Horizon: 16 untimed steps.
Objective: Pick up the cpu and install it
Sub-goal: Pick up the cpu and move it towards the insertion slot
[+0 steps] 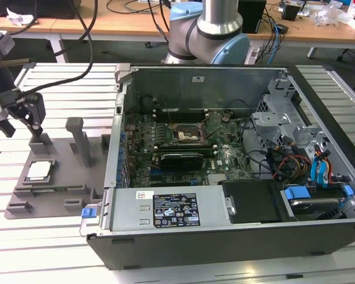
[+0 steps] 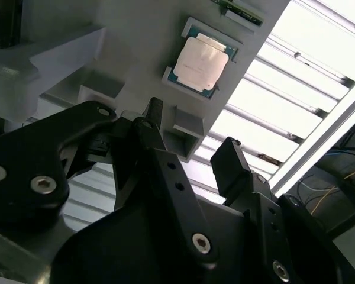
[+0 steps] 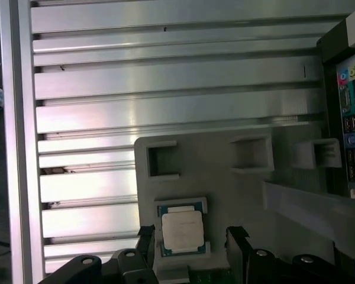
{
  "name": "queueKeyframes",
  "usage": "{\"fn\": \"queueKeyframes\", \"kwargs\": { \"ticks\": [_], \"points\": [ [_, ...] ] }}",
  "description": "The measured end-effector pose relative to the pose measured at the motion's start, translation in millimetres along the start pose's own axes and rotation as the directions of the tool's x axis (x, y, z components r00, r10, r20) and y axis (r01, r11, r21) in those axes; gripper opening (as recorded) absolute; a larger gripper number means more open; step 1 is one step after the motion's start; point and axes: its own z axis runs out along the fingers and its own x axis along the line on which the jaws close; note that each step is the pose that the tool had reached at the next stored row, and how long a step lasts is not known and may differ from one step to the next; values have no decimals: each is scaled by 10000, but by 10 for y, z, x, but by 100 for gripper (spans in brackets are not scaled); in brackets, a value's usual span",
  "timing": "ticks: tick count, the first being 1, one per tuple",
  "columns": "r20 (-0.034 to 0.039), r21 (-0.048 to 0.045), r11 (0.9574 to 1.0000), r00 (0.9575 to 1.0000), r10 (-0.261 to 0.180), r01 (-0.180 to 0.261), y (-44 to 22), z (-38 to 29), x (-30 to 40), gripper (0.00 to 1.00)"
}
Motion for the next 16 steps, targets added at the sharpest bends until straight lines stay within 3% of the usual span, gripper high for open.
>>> {"fn": "queueKeyframes", "kwargs": {
  "ticks": [4,7,8,9,12,16],
  "points": [
    [-1,0,10000,10000,0,0,-3,68,1,60],
    [1,15,10000,10000,0,0,-7,174,-1,60],
    [24,325,9995,10000,-18,17,-8,186,-2,60],
    [33,494,9987,10000,-84,82,-9,193,-1,60],
    [-3,490,9950,9962,-869,868,-10,231,0,60],
    [-2,489,9949,9961,-884,883,-13,274,1,60]
  ]
}}
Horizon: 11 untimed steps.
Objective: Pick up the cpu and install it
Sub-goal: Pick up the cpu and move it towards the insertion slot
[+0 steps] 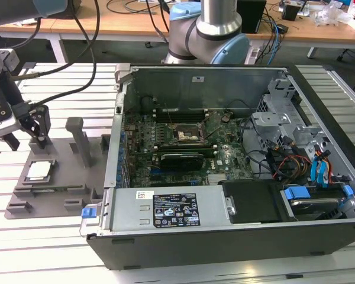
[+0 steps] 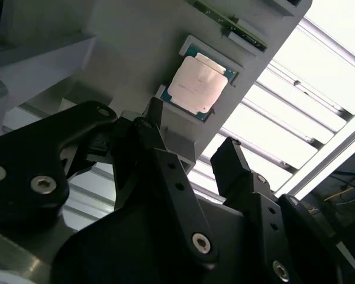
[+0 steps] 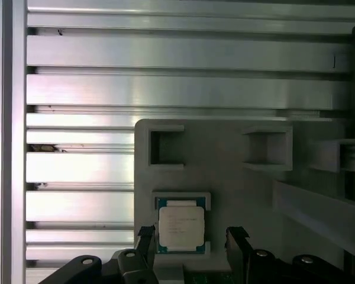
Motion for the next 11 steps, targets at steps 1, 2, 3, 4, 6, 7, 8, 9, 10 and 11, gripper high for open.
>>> {"fn": "queueKeyframes", "kwargs": {
  "ticks": [1,2,3,4,6,7,8,9,10,11],
  "points": [
    [0,0,10000,10000,0,0,0,17,0,60],
    [1,0,10000,10000,0,0,0,27,1,60],
    [-1,0,10000,10000,0,0,0,33,1,60],
    [0,-1,10000,10000,0,0,0,55,1,60],
    [0,0,10000,10000,0,0,0,81,2,60],
    [0,0,10000,10000,-1,1,0,93,2,60],
    [0,0,10000,10000,0,0,0,115,3,60],
    [0,0,10000,10000,0,0,0,119,3,60],
    [0,0,10000,10000,-1,1,0,125,3,60],
    [0,0,10000,10000,-1,1,0,137,3,60]
  ]
}}
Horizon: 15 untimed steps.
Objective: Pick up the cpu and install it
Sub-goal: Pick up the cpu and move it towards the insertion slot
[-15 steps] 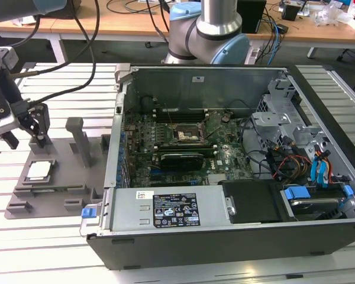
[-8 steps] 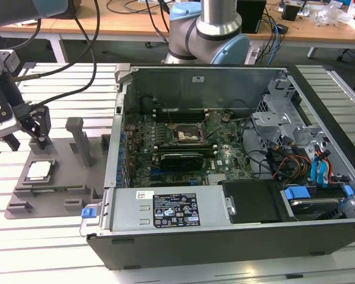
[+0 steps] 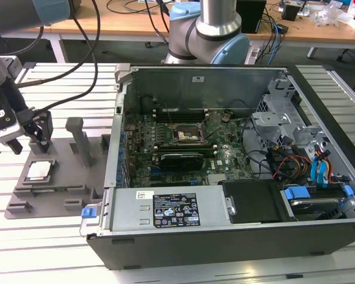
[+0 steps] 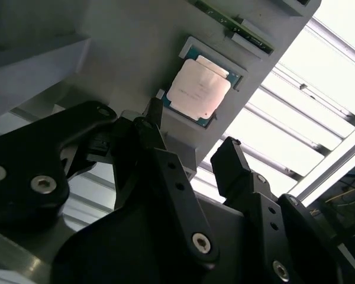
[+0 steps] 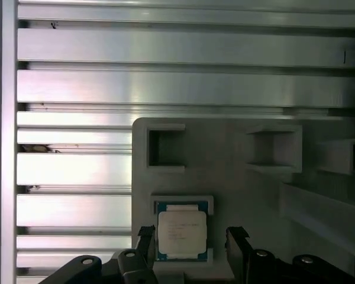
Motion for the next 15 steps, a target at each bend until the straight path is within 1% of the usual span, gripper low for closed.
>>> {"fn": "queueKeyframes", "kwargs": {
  "ticks": [8,15],
  "points": [
    [0,0,10000,10000,0,0,0,75,2,60],
    [0,0,10000,10000,1,-1,1,168,5,60]
  ]
}}
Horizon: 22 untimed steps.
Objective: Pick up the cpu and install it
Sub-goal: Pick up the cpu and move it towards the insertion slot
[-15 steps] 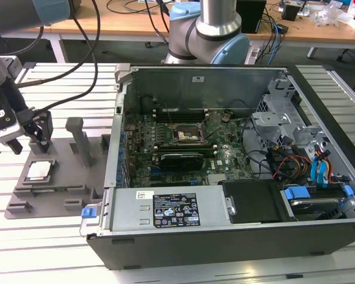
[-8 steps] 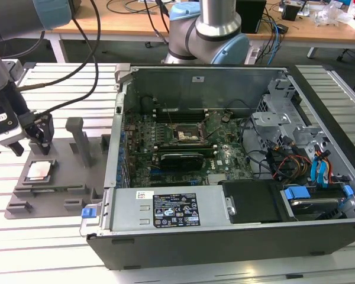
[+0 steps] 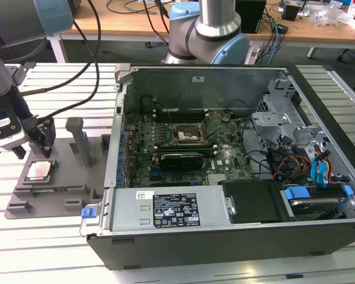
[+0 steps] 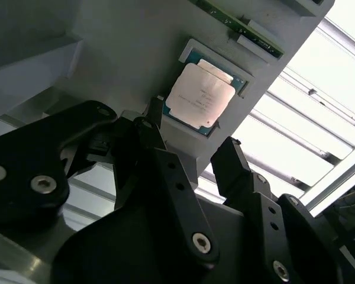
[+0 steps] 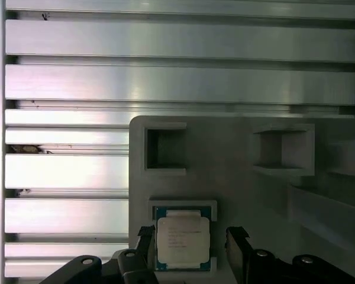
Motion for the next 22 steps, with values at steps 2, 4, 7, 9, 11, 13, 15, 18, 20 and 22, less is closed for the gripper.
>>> {"fn": "queueKeyframes", "kwargs": {
  "ticks": [2,4,7,9,11,13,15,18,20,22],
  "points": [
    [0,0,10000,10000,-1,1,0,34,1,60],
    [0,0,10000,10000,-1,1,0,63,1,60],
    [0,0,10000,10000,0,0,1,128,3,60],
    [0,0,10000,10000,0,0,1,152,4,60],
    [0,0,10000,10000,-1,1,1,177,5,60],
    [0,0,10000,10000,-1,1,1,208,6,60],
    [0,0,10000,10000,0,0,1,213,6,60],
    [1,-1,10000,10000,-4,4,-90,217,9,60],
    [2,3,10000,10000,-7,7,-163,239,9,60],
    [0,32,10000,10000,-30,30,-164,275,-7,60]
  ]
}}
